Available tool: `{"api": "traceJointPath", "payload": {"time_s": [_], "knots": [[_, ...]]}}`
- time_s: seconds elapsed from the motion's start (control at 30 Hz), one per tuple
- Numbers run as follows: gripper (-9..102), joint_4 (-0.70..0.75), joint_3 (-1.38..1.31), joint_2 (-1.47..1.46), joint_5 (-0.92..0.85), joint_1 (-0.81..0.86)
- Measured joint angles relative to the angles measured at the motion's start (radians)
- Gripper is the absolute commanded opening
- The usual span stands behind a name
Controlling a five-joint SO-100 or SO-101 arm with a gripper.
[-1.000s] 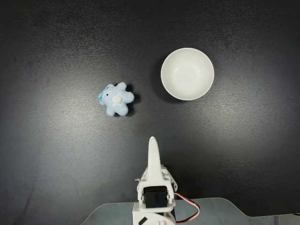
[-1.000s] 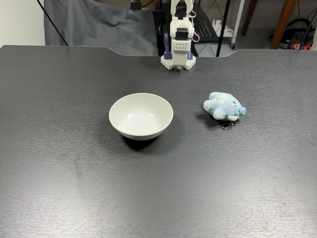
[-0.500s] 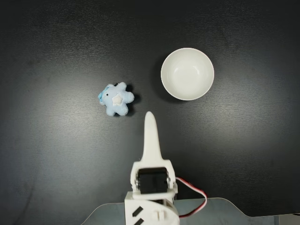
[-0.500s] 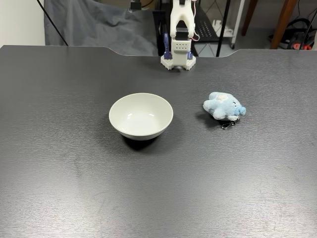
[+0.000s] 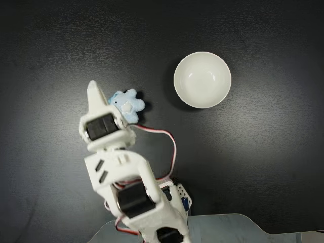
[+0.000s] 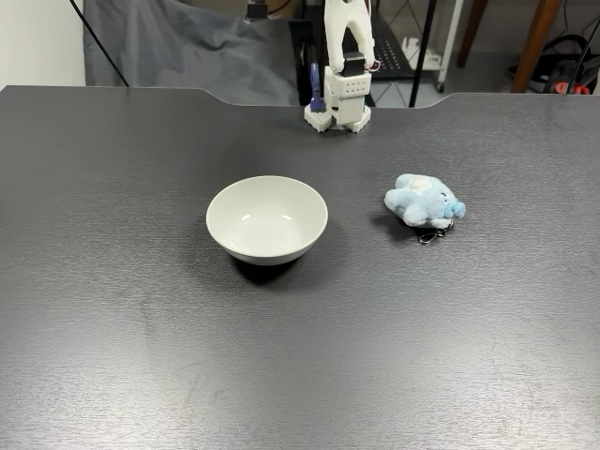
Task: Grasp a skyblue doll and put it in the white bowl.
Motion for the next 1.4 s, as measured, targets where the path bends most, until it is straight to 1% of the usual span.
{"api": "traceJointPath", "payload": {"time_s": [0.17, 0.3, 0.5, 0.63, 0.83, 0.9, 1.03, 1.1, 1.17, 1.23, 1.4], "knots": [[-1, 0.000, 0.000, -0.244, 0.000, -0.002], [-1, 0.000, 0.000, -0.382, 0.000, 0.000], [-1, 0.014, 0.000, -0.425, 0.000, -0.002], [-1, 0.117, 0.012, -0.425, 0.000, -0.002], [-1, 0.357, 0.014, -0.425, 0.000, -0.002], [-1, 0.400, 0.014, -0.425, 0.000, -0.002], [0, 0.433, 0.014, -0.425, 0.000, -0.002], [4, 0.442, 0.014, -0.425, 0.000, -0.002], [12, 0.451, 0.014, -0.425, -0.011, -0.002], [23, 0.480, 0.014, -0.425, -0.038, -0.002], [55, 0.588, 0.014, -0.425, -0.127, -0.002]]}}
